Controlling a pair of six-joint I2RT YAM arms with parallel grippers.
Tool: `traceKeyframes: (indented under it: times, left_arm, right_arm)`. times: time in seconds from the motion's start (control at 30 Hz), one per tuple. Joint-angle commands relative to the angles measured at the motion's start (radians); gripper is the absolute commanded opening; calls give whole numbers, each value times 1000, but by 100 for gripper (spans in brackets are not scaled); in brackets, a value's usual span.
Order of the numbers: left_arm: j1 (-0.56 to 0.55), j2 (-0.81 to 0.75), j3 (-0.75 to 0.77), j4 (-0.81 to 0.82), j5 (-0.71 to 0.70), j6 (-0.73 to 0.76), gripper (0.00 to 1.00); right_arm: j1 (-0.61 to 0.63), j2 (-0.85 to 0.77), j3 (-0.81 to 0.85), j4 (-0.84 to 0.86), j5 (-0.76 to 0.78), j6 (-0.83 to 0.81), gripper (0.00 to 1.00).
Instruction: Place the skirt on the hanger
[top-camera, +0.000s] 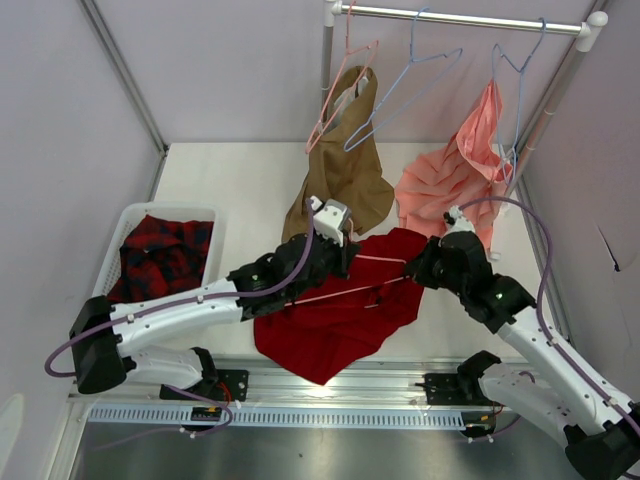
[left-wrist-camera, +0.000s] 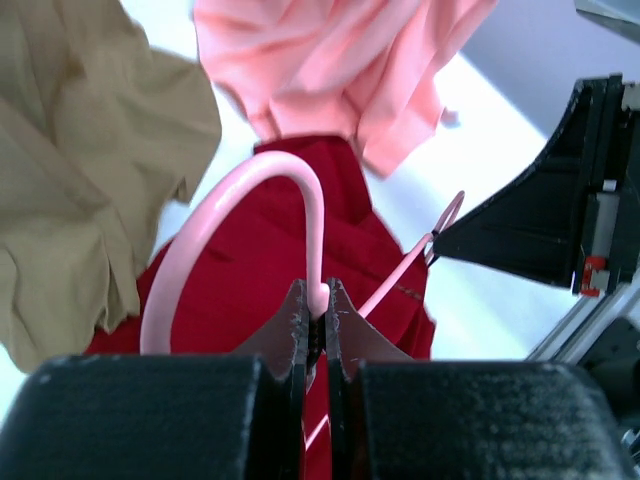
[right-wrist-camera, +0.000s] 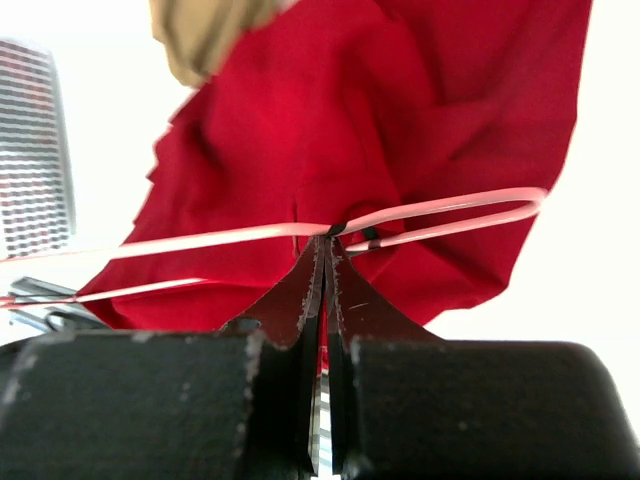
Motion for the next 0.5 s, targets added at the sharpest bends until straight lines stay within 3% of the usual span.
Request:
traceKeyframes:
  times: [0.0, 0.2, 0.47]
  left_arm:
    - [10, 3, 110, 7, 51, 23, 0]
    - [43, 26, 291, -88, 81, 50, 0]
    - [90, 114, 686, -310, 109, 122, 0]
  right_arm:
    - [9, -17, 107, 7, -3, -29, 0]
    - [17, -11, 225, -27, -7, -54, 0]
    - [17, 17, 380, -62, 1, -103, 0]
